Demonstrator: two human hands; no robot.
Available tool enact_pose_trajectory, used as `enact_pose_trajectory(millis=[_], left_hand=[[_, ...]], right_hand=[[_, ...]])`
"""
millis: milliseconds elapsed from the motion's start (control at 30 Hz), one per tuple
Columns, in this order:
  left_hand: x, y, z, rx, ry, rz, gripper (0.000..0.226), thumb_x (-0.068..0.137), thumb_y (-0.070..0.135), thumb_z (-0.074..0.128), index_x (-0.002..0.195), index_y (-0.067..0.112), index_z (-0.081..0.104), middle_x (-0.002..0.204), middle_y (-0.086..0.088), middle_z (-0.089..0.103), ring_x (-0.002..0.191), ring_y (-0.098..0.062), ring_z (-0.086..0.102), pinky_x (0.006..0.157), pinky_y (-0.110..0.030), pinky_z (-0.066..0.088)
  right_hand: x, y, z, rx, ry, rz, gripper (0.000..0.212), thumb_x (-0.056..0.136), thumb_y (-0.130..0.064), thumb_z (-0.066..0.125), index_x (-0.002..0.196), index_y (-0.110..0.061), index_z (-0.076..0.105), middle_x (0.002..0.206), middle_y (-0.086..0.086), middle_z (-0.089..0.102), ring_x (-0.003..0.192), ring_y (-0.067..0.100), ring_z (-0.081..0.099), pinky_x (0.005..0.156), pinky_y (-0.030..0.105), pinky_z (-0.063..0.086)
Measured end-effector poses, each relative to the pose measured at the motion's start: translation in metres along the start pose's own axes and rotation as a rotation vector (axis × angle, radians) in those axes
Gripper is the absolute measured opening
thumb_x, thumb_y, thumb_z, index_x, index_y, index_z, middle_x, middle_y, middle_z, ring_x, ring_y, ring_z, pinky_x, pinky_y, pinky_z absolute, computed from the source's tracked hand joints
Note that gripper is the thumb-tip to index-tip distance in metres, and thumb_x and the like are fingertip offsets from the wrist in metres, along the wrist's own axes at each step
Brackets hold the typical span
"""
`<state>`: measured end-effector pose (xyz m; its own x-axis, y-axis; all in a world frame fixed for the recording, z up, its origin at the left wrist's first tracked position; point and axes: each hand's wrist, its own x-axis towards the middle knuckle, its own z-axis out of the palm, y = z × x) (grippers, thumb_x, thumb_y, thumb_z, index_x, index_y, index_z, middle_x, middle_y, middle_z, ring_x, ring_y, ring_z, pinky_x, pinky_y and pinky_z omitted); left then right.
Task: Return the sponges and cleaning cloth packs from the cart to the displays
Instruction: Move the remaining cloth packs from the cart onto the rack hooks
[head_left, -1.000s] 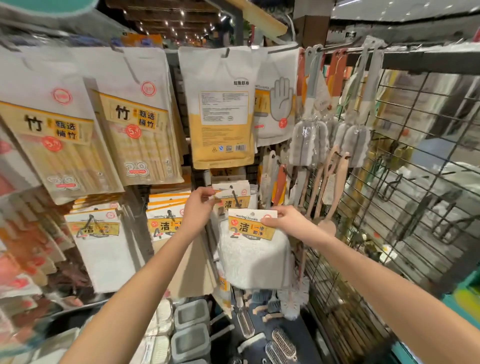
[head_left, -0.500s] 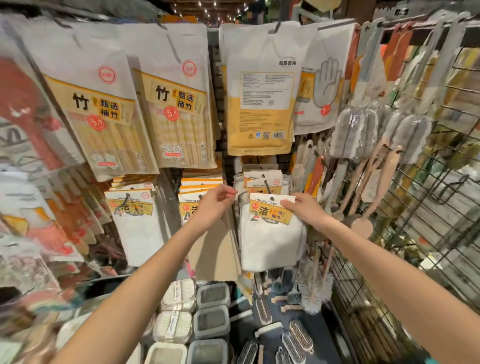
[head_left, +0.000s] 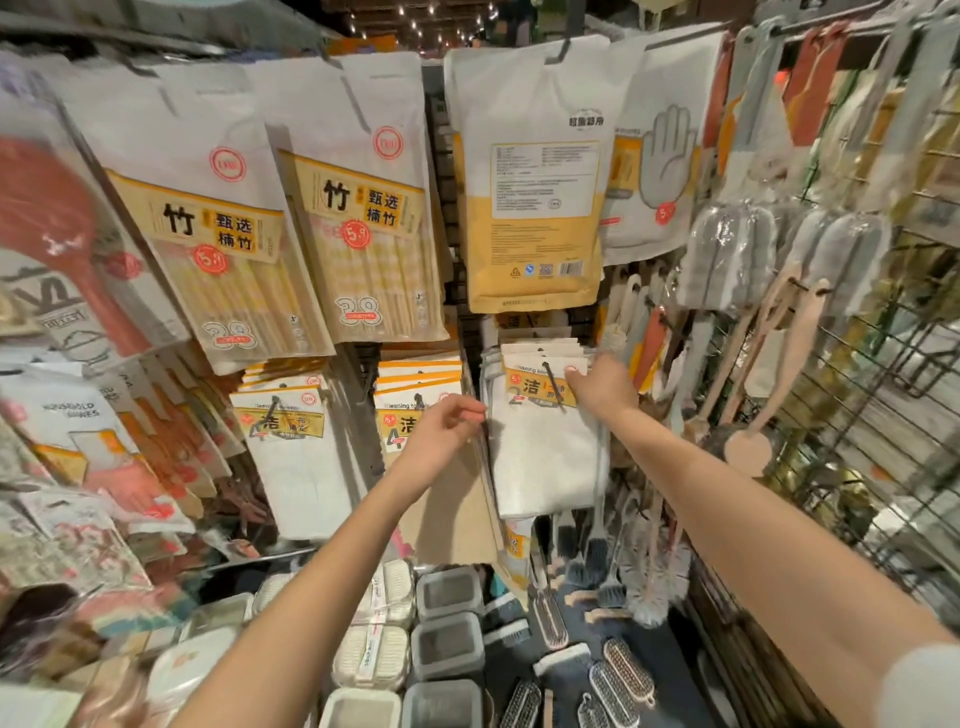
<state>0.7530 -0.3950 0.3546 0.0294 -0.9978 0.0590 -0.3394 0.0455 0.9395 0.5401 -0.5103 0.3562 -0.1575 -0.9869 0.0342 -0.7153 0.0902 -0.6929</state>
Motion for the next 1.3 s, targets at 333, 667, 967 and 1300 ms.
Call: enact_pose_trajectory(millis=[333,667,967,1300], left_hand=[[-0.030,0.046,0.100,0.048,-0.177,0.081,0.019,0.094,0.004,0.049,0.097,0.018,0.061,0.098,-0.007,0.062,0.081,-0.016,0.065,0.077,-0.031,0.051],[-0.167,0.127,0.295,-0.131,-0.619,0.245,0.017,0.093,-0.008,0.047,0.104,-0.001,0.059,0.082,-0.004,0.064,0.064,-0.004,0.064,0.071,-0.019,0.052],[-0.360,0.186,0.481,-0.127,-1.017,0.312,0.014,0.093,-0.006,0.050,0.102,0.001,0.058,0.084,-0.006,0.064,0.057,0.003,0.063,0.057,-0.012,0.049],[-0.496,0.196,0.642,-0.006,-1.407,0.294,0.020,0.093,-0.005,0.050,0.093,0.014,0.056,0.083,-0.003,0.063,0.056,0.004,0.062,0.060,-0.016,0.048]], right_hand=[[-0.114,0.076,-0.103,0.165,-0.084,-0.057,0.030,0.094,-0.042,0.049,0.115,-0.020,0.051,0.108,0.002,0.060,0.092,0.016,0.056,0.082,0.030,0.046],[-0.317,0.235,-0.254,0.114,0.162,0.154,0.030,0.095,-0.040,0.049,0.109,-0.016,0.061,0.098,-0.001,0.061,0.094,0.017,0.057,0.083,0.029,0.042],[-0.547,0.385,-0.364,0.043,0.344,0.515,0.018,0.095,-0.034,0.051,0.092,-0.019,0.061,0.084,-0.001,0.059,0.079,0.016,0.053,0.067,0.024,0.035],[-0.689,0.495,-0.427,0.169,0.572,0.809,0.020,0.091,-0.022,0.054,0.072,-0.026,0.051,0.074,-0.002,0.055,0.073,0.015,0.052,0.066,0.028,0.042]])
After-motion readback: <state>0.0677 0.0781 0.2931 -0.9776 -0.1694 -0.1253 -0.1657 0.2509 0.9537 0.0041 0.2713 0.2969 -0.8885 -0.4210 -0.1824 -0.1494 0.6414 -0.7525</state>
